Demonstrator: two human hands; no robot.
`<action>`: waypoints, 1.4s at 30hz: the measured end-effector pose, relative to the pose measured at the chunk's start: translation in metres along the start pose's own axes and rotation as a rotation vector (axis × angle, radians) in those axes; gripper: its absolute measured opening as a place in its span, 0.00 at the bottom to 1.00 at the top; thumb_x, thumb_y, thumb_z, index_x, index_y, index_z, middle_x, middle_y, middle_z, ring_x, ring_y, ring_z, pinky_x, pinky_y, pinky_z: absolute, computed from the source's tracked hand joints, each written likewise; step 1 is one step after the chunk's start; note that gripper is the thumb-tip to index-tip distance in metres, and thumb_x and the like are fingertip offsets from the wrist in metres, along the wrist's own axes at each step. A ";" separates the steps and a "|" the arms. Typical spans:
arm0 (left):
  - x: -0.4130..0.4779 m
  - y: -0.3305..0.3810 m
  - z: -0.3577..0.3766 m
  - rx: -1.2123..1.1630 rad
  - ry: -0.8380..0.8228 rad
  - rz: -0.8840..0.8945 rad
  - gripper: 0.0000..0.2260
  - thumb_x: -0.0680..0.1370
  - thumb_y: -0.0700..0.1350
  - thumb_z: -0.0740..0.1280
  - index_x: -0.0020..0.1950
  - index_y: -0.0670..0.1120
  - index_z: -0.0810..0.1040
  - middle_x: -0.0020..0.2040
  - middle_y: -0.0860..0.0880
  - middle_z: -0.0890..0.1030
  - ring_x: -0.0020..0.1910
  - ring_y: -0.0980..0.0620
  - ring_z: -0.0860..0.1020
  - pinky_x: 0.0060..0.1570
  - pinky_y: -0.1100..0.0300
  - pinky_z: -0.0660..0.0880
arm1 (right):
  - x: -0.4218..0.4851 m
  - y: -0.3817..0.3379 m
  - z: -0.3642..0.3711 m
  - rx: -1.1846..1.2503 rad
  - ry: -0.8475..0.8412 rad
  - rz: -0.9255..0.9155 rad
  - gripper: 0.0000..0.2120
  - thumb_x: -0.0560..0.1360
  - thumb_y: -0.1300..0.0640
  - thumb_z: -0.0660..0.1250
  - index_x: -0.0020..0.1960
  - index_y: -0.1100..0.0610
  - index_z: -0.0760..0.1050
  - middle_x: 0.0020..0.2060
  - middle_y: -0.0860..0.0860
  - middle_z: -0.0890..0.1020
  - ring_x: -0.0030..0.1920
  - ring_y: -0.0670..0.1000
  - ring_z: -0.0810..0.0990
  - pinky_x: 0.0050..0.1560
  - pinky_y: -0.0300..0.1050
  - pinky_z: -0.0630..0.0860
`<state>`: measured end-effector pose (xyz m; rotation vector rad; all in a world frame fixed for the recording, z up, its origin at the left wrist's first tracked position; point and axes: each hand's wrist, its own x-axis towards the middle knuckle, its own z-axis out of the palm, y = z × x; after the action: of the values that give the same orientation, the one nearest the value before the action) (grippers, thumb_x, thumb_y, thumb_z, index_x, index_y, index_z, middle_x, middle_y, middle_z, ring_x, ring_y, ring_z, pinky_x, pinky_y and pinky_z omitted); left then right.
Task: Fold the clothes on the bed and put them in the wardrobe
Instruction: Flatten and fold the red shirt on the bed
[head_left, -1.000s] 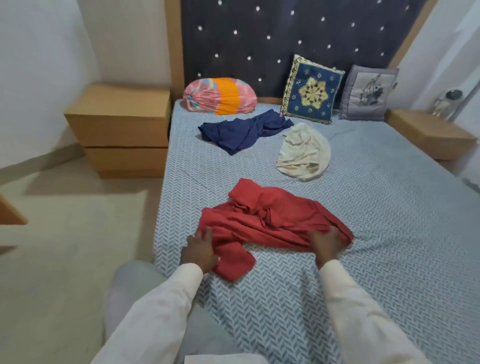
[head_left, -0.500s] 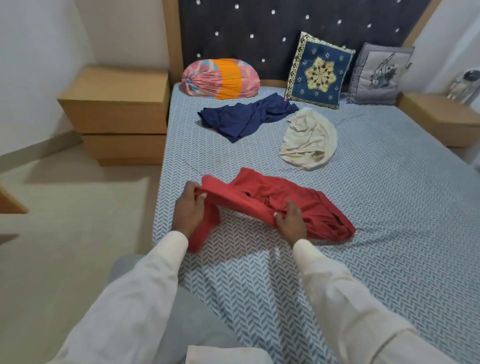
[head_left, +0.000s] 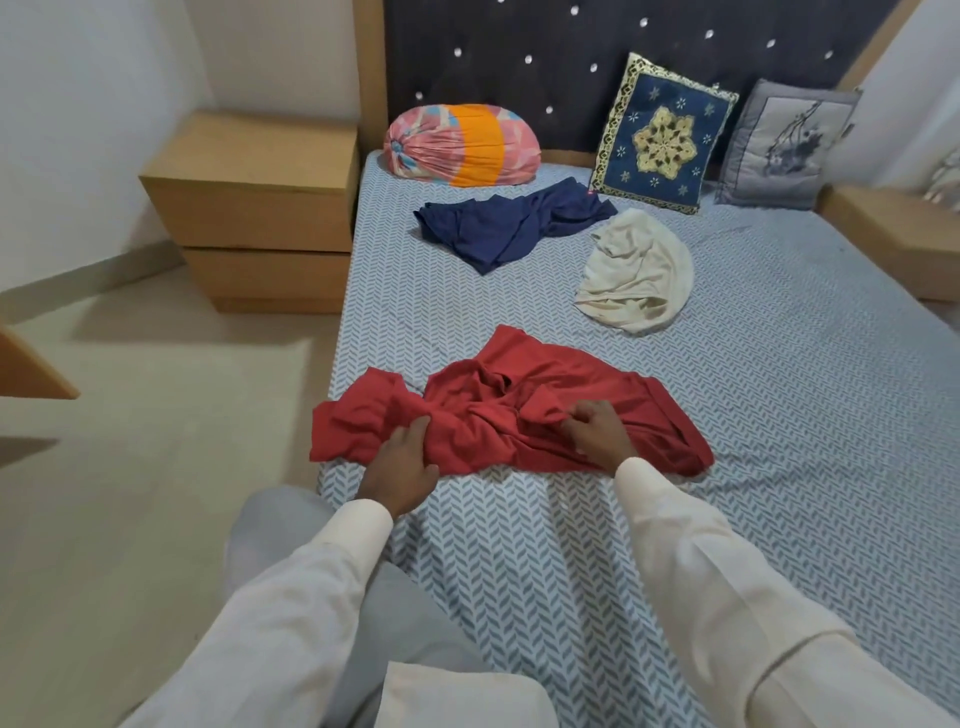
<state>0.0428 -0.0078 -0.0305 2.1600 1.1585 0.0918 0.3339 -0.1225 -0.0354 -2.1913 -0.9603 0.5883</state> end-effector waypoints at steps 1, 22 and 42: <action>-0.001 0.001 0.003 0.018 0.008 0.016 0.32 0.75 0.47 0.66 0.77 0.49 0.59 0.66 0.41 0.69 0.64 0.39 0.71 0.63 0.47 0.71 | -0.008 -0.007 -0.005 0.147 -0.004 0.042 0.07 0.73 0.63 0.67 0.36 0.56 0.76 0.32 0.50 0.76 0.33 0.49 0.74 0.34 0.43 0.74; 0.004 0.001 -0.002 0.627 -0.036 0.216 0.15 0.75 0.53 0.65 0.60 0.51 0.75 0.63 0.47 0.74 0.63 0.43 0.69 0.65 0.44 0.63 | -0.144 0.102 -0.107 -0.078 0.826 0.799 0.23 0.71 0.48 0.64 0.57 0.65 0.74 0.59 0.67 0.75 0.61 0.68 0.73 0.60 0.60 0.70; -0.031 -0.026 -0.016 -0.511 0.235 -0.196 0.11 0.75 0.44 0.70 0.57 0.48 0.79 0.50 0.50 0.81 0.50 0.53 0.78 0.55 0.60 0.73 | -0.026 -0.076 0.110 -0.317 -0.097 0.033 0.18 0.75 0.46 0.68 0.62 0.52 0.76 0.59 0.55 0.80 0.62 0.59 0.77 0.62 0.54 0.71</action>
<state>-0.0001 -0.0133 -0.0257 1.6087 1.3036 0.5097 0.2142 -0.0609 -0.0513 -2.4798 -1.1354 0.5952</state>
